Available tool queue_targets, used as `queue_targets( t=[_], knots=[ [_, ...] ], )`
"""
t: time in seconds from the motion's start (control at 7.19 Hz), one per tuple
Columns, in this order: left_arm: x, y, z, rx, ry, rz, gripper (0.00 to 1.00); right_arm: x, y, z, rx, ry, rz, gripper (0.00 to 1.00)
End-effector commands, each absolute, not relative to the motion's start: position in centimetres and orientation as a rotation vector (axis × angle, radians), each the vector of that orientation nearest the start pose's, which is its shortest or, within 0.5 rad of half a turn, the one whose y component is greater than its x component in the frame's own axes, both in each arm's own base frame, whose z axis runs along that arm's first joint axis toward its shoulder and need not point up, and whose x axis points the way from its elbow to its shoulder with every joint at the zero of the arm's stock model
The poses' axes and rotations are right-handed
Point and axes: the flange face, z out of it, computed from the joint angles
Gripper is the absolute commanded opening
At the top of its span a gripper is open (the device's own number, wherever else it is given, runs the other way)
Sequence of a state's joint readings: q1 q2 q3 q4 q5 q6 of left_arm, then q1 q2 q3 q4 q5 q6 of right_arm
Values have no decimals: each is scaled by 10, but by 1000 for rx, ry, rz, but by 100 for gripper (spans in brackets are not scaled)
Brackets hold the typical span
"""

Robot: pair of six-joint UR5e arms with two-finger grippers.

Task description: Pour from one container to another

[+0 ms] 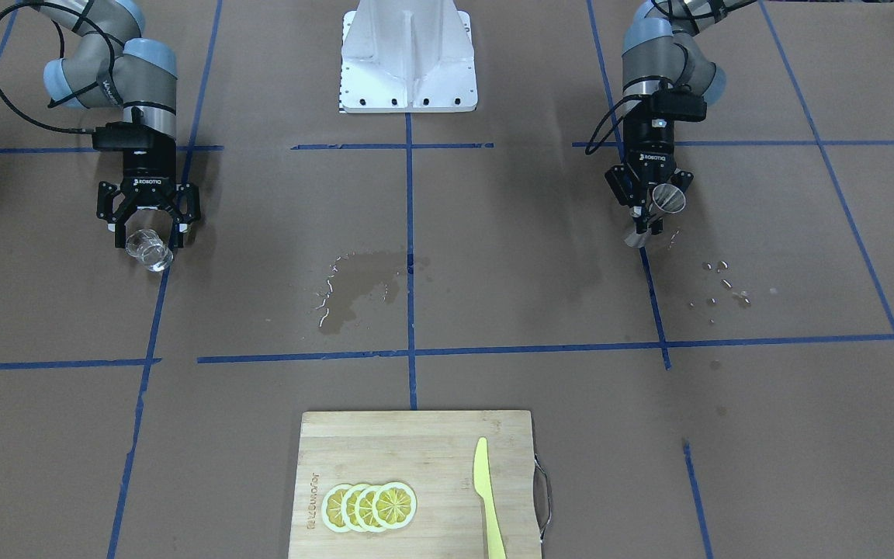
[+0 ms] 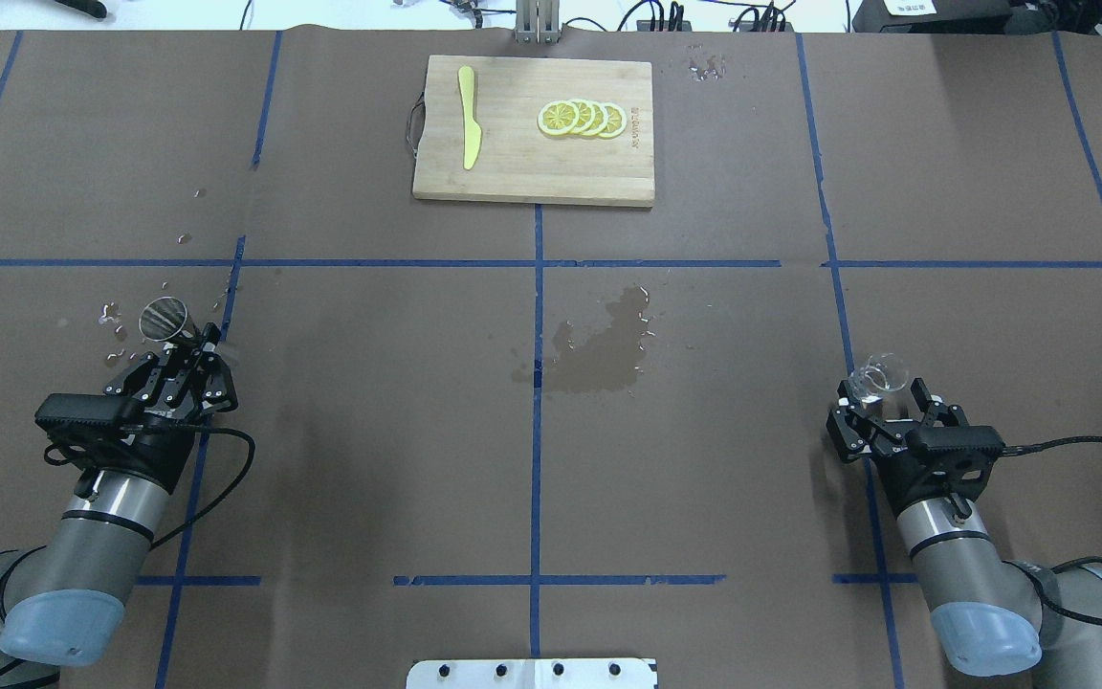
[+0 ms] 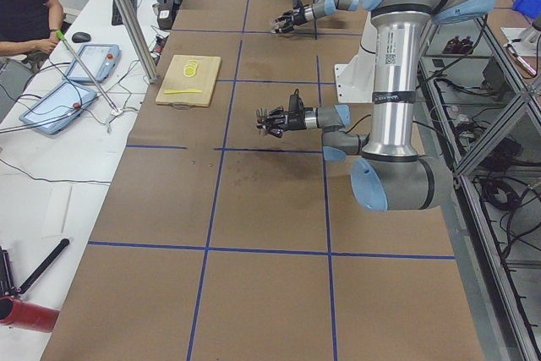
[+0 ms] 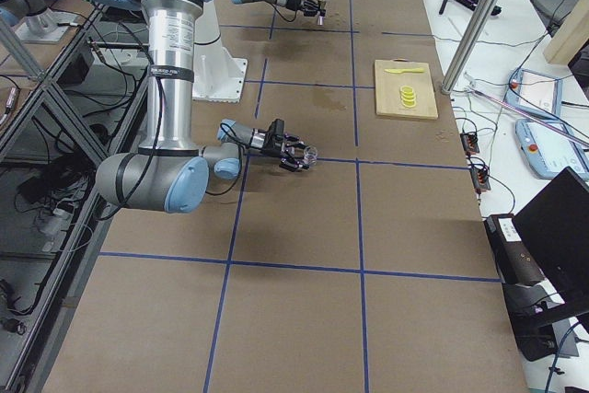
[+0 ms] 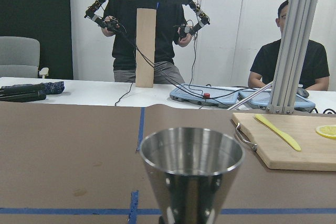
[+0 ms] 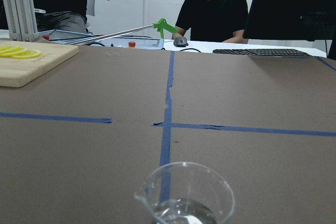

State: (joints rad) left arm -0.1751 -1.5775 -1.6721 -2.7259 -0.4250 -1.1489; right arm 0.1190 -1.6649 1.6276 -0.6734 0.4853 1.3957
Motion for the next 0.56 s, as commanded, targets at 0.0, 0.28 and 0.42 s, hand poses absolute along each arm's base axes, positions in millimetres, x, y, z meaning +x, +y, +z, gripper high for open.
queue_targets(
  t=[0.0, 0.28, 0.42],
  knots=[
    [415, -301, 463, 1254, 763, -521, 0, -431, -279, 557, 1110, -610, 420, 92],
    [410, -302, 466, 1268, 765, -543, 0, -429, -283, 559, 1110, -602, 424, 92],
    [408, -301, 468, 1269, 762, -542, 0, -433, -284, 555, 1105, -611, 428, 89]
  ],
)
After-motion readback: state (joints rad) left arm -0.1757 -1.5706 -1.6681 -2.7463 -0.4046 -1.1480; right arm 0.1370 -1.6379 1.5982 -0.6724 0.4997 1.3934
